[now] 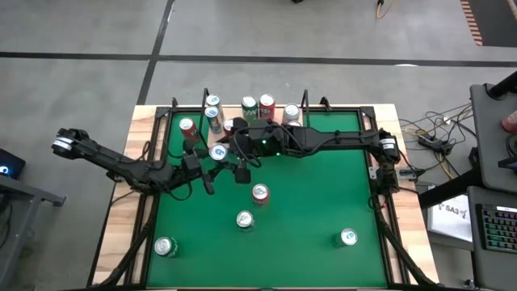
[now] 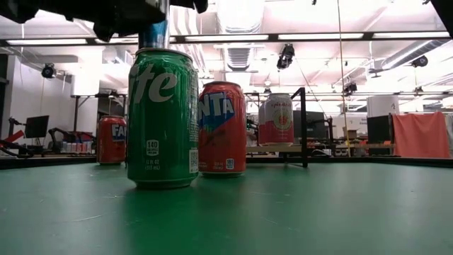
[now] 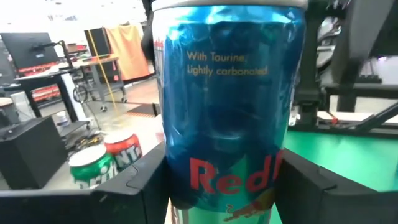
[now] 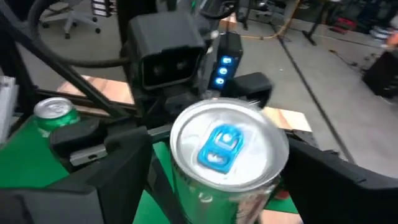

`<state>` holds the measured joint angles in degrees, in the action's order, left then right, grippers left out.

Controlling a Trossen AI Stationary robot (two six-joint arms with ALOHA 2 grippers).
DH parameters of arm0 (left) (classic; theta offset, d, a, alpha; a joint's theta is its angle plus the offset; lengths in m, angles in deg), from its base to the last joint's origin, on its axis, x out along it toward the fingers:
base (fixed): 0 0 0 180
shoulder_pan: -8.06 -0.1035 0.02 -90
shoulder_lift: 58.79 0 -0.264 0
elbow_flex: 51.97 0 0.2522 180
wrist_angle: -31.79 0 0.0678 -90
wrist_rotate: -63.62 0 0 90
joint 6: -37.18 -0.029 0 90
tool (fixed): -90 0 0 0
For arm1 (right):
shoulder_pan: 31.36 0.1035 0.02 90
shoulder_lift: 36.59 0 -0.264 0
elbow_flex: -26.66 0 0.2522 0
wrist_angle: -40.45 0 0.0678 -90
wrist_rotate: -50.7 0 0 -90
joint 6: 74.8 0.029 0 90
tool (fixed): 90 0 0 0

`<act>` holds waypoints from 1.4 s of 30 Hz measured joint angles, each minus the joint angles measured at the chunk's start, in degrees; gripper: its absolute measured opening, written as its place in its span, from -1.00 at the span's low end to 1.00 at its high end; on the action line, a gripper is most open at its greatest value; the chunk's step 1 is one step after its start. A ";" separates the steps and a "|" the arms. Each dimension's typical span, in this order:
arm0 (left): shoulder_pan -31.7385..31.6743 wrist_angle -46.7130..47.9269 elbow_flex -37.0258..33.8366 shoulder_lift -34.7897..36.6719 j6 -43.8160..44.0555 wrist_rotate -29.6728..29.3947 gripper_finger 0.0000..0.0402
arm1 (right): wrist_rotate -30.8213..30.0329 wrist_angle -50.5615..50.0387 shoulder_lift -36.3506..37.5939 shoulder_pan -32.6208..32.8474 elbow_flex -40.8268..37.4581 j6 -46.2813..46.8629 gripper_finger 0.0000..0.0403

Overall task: Pick and place cans onto a shelf
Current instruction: Put the top blue silver soda can on the shelf aligned with the other blue silver soda can

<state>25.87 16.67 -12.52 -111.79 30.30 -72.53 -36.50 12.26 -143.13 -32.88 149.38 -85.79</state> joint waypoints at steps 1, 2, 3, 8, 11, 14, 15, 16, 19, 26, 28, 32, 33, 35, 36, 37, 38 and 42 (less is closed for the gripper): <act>0.00 -0.05 -0.37 0.00 0.19 -0.15 0.00 | -1.09 -0.17 0.19 0.00 0.00 -0.17 0.61; 0.00 -0.30 -0.88 0.01 0.36 -0.55 0.00 | -1.99 -0.29 0.39 0.02 0.00 -0.40 0.62; 0.00 -0.52 -1.47 0.11 0.54 -1.57 0.00 | -2.83 -0.38 0.76 0.02 0.00 -0.45 0.62; -0.20 -1.83 -5.63 1.11 1.93 -5.96 0.00 | -6.10 -2.32 2.68 0.00 0.00 -0.56 0.62; -0.96 -4.79 -8.88 2.38 2.46 -6.14 0.00 | -6.65 -3.29 4.27 -0.02 0.00 -0.56 0.62; -2.73 -7.31 -12.35 3.69 3.74 -6.01 0.00 | -7.36 -4.55 6.17 0.00 0.00 -0.58 0.62; -3.32 -8.43 -13.38 4.04 3.91 -6.01 0.00 | -7.39 -5.12 6.70 0.01 0.00 -0.58 0.62; -3.94 -9.97 -14.36 4.25 3.97 -6.01 0.00 | -7.38 -5.56 7.16 0.01 0.00 -0.58 0.62; -5.85 -14.69 -17.04 4.36 4.07 -5.90 0.00 | -7.40 -6.68 8.13 0.00 0.00 -0.58 0.62; -7.08 -16.33 -19.98 4.16 6.33 -5.80 0.00 | -7.60 -10.48 9.80 0.00 0.00 -0.48 0.62; -7.08 -16.45 -20.23 3.93 6.45 -5.78 0.00 | -8.53 -12.31 10.51 0.00 0.00 -0.32 0.62; -7.08 -16.37 -20.49 2.56 6.55 -5.77 0.00 | -9.41 -15.59 11.31 0.00 -0.30 0.94 0.62; -7.08 -16.41 -20.49 2.22 6.71 -5.75 0.00 | -9.43 -16.25 11.51 0.00 -0.63 1.21 0.62; -7.08 -16.44 -20.49 1.40 7.40 -5.75 0.00 | -9.43 -16.36 11.81 0.00 -1.56 1.70 0.62; -7.08 -16.41 -20.49 0.99 7.63 -5.75 0.00 | -9.43 -16.37 12.11 0.00 -2.31 2.05 0.62; -7.08 -16.44 -20.49 0.57 7.95 -5.77 0.00 | -9.43 -16.37 12.45 0.00 -3.24 2.21 0.62; -7.08 -16.59 -20.49 0.10 8.26 -5.75 0.00 | -9.47 -16.20 12.80 0.00 -4.18 2.43 0.62; -7.08 -17.27 -20.49 -1.95 10.23 -5.75 0.00 | -10.77 -12.76 14.83 0.00 -9.09 2.94 0.62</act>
<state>18.78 -0.60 -33.01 -113.74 40.53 -78.28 -47.27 -0.50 -128.30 -32.88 140.29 -82.85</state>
